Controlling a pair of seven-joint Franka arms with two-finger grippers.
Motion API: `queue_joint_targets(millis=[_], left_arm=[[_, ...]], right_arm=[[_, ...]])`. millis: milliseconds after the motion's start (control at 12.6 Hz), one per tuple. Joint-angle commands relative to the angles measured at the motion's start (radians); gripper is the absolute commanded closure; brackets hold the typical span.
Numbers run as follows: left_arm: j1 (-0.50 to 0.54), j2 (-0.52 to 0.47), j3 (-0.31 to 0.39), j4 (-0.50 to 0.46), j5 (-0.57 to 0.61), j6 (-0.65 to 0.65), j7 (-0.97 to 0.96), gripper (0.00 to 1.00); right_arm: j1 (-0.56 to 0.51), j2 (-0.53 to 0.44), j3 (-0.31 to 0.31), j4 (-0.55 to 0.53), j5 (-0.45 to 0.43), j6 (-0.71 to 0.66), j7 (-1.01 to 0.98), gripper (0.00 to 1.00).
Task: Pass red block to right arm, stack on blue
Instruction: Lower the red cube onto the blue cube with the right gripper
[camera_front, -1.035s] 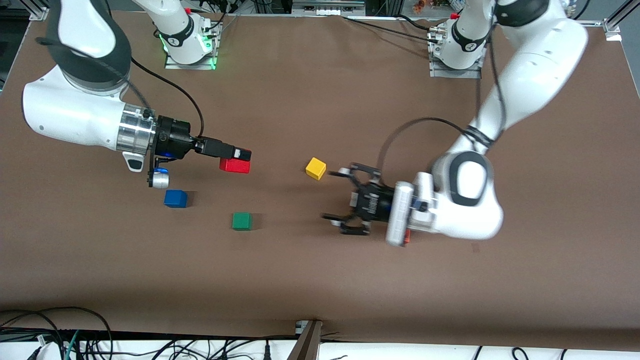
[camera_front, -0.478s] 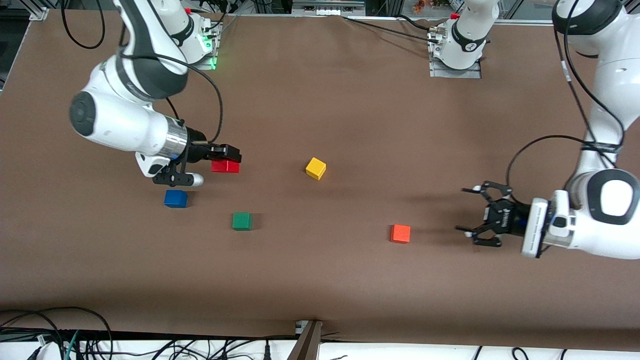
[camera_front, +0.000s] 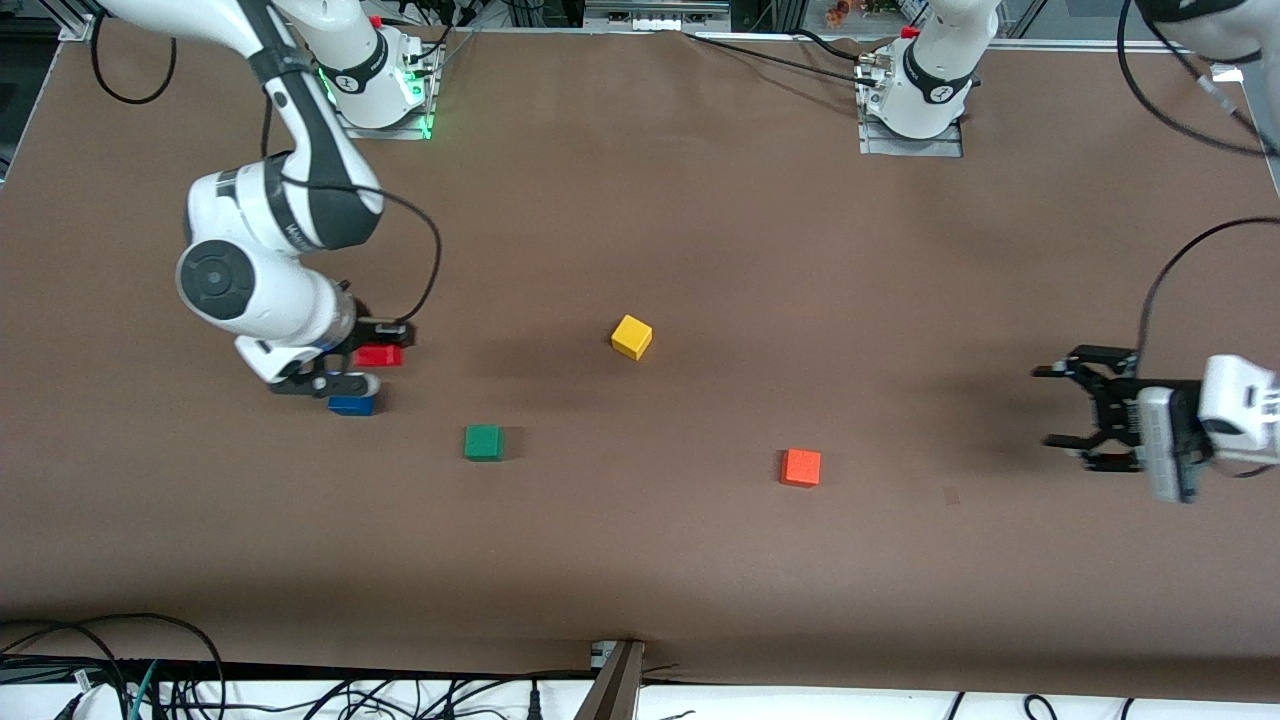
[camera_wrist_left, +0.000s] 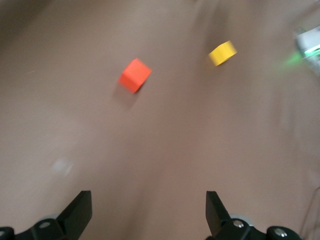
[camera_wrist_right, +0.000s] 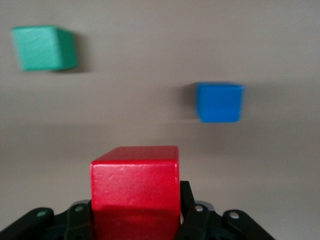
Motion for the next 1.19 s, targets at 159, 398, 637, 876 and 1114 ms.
queue_joint_targets(millis=[159,398,637,876,1114], left_arm=[[-0.045,-0.141,0.021,0.039,0.206,-0.019,-0.034,0.00],[-0.107,-0.263,0.023,0.007,0.281,-0.051,-0.155,0.00],[-0.237,-0.444,0.076,-0.102,0.305,-0.061,-0.316,0.00],[-0.408,-0.595,0.257,-0.205,0.245,-0.064,-0.396,0.00],[-0.570,-0.667,0.466,-0.253,0.168,-0.061,-0.536,0.00]], right_arm=[[-0.057,0.081,-0.031,-0.010,-0.023,0.157,-0.157,0.96],[-0.115,0.123,-0.031,-0.053,-0.021,0.286,-0.251,0.96],[-0.117,0.124,-0.031,-0.056,-0.018,0.312,-0.245,0.96],[-0.115,0.124,-0.029,-0.090,0.046,0.324,-0.251,0.95],[-0.115,0.124,-0.031,-0.117,0.046,0.353,-0.259,0.85]])
